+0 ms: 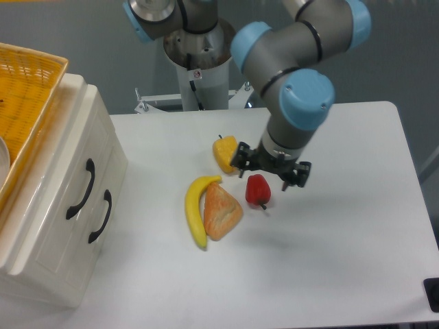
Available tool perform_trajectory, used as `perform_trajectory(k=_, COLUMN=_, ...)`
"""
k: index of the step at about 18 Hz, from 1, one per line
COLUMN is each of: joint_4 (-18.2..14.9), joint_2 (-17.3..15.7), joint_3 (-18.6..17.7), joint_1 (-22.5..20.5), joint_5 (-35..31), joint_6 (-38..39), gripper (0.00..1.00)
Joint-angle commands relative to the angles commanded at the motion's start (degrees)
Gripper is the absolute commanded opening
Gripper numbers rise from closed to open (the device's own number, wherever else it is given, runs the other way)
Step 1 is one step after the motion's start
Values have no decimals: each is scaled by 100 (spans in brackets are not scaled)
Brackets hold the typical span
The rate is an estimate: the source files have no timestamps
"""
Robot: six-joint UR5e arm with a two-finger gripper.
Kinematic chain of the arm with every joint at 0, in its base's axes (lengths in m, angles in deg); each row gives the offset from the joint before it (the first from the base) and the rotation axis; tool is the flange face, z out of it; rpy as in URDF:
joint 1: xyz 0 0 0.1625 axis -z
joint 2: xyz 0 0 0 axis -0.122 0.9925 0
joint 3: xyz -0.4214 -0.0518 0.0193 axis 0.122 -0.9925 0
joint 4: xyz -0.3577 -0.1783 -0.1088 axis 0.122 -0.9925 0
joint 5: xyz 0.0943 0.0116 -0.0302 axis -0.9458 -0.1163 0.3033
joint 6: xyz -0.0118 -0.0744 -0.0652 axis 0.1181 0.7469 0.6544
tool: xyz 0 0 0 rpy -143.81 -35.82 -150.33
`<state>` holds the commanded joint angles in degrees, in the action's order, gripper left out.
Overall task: Slide the top white drawer open
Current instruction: 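Move the gripper across the table toward the white cabinet's upper drawer handle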
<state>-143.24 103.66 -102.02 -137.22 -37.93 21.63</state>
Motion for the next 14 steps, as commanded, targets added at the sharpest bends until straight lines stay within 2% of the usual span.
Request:
perform_trajectory(k=4, joint_4=-510, joint_2=-9, joint_3=-9, joint_1=149, joint_5=-9, joint_6=140, gripper=100)
perform_trajectory(k=14, joint_4=-449, joint_2=-123, joint_3=9, joint_1=703, joint_5=131, joint_6=1098, gripper=100)
